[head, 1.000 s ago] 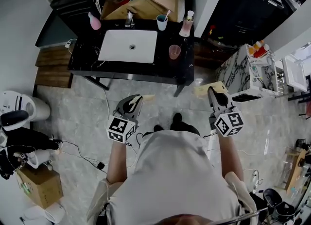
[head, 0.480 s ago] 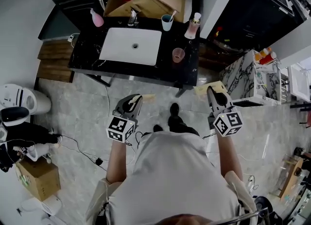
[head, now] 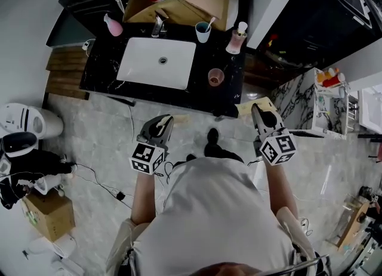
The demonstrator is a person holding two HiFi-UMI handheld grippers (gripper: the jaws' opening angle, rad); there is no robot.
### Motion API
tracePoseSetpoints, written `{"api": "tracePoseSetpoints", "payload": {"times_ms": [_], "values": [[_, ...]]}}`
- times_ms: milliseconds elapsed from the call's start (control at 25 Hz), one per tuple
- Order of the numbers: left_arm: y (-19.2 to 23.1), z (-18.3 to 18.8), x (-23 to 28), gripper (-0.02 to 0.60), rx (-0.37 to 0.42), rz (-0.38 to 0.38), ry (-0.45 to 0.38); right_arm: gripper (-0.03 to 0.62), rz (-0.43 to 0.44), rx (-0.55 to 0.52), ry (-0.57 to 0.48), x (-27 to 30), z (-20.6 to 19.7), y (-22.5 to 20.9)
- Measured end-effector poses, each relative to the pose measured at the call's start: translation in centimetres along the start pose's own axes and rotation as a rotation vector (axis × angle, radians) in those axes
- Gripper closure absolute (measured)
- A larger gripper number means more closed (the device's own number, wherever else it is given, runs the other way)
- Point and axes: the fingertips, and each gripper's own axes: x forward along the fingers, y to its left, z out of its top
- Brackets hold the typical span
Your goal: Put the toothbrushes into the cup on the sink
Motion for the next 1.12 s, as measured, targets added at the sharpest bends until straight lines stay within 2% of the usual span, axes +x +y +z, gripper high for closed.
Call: {"api": "tracePoseSetpoints", "payload": {"times_ms": [560,1120], "values": [[1.4,2.2,6.7,0.546,-0.024,0.064,0.028,0.52,0.112,-0.014,0.047,6.9,0.5,-5.2],[3.1,2.4,9.4,0.546,-0.065,0.166,0.052,0.52,0.266,-0.052,0.063,14.6,1.0,-5.9]]}}
